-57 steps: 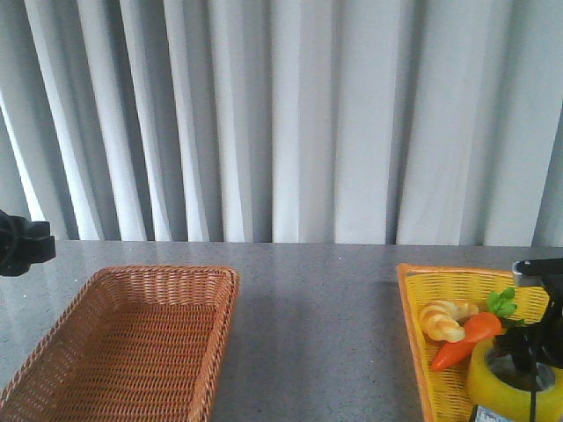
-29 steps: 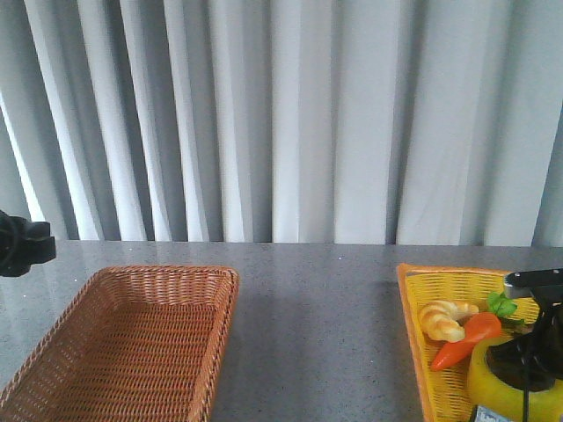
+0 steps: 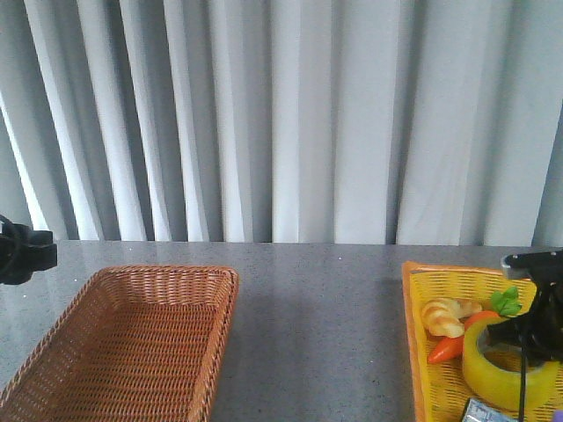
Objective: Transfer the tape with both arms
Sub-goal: 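Grasp the tape roll rim with the right gripper and set it on the table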
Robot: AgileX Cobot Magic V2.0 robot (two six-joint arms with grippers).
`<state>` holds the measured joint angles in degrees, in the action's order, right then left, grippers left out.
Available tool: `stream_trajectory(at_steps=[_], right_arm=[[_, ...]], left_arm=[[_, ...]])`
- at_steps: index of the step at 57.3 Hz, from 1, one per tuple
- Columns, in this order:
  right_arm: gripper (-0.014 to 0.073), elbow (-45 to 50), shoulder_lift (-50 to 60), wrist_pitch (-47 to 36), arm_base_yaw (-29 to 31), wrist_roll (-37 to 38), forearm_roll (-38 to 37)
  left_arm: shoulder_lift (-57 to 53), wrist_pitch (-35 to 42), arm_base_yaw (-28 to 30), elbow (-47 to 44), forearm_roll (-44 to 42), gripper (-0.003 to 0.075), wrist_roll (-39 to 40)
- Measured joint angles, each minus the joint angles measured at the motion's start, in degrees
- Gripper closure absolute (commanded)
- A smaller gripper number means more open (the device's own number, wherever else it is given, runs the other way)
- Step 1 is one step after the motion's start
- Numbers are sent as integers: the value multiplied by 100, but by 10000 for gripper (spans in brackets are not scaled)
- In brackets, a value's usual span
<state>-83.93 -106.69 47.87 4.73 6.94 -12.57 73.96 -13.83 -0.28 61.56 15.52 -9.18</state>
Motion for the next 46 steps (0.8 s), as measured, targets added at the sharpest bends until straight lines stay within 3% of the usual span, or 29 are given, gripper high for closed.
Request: stream_trajectory(at_steps=[12, 23, 35, 46], right_arm=[[589, -1080, 204, 479, -102, -283, 255], [585, -1919, 475, 580, -880, -941, 563], [584, -1983, 273, 613, -1983, -1195, 842], [577, -1983, -289, 622, -2523, -1284, 874]], left_arm=[[0, -17, 0, 0, 0, 286, 0], [0, -47, 0, 0, 0, 286, 0], [0, -57, 0, 0, 0, 286, 0], [0, -100, 0, 0, 0, 286, 0]])
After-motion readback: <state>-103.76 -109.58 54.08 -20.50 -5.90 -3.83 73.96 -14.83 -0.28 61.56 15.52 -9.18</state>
